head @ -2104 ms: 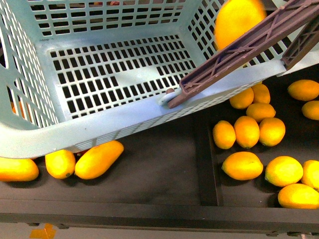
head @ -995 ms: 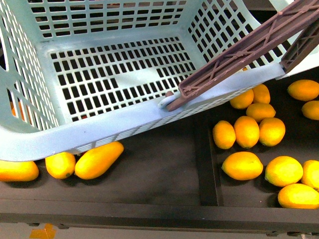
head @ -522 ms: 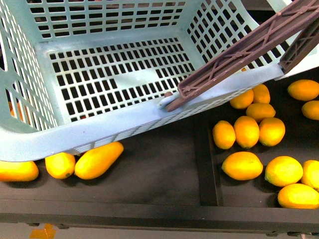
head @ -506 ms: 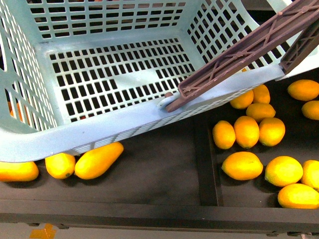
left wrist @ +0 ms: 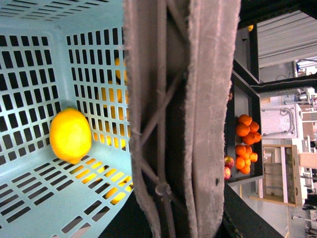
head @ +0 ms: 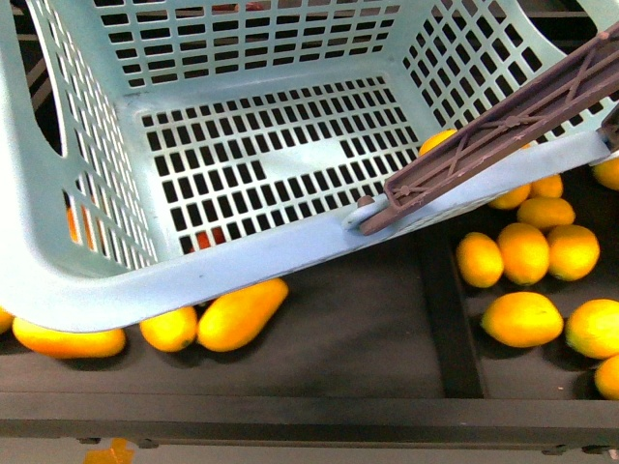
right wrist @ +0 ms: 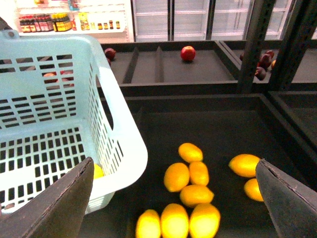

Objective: Pick lemon and mango into basket

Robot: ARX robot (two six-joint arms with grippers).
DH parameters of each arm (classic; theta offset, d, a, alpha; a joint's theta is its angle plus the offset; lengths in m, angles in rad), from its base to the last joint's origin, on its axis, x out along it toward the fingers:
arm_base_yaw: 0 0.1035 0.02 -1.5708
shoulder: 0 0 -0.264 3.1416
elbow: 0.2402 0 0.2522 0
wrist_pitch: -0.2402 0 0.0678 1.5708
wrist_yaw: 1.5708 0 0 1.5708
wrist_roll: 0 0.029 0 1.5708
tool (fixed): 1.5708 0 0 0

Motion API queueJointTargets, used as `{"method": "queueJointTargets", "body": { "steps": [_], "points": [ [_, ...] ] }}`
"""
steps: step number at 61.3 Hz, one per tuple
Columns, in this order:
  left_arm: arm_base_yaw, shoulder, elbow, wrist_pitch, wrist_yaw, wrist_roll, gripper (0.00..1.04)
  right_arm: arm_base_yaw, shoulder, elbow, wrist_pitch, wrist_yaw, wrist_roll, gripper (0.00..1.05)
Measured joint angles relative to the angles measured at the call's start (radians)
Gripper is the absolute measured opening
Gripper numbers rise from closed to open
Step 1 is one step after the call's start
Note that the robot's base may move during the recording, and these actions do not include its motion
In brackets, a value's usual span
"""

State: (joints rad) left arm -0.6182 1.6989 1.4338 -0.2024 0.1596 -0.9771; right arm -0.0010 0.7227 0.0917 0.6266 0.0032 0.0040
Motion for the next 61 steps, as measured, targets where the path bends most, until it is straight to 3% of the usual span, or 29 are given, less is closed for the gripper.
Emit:
{"method": "queueJointTargets", "body": {
  "steps": [61],
  "points": [
    [0.029,-0.001,0.0,0.0,-0.048,0.041,0.17,0.001,-0.002,-0.003,0.0,-0.007,0.0,0.96]
  ]
}}
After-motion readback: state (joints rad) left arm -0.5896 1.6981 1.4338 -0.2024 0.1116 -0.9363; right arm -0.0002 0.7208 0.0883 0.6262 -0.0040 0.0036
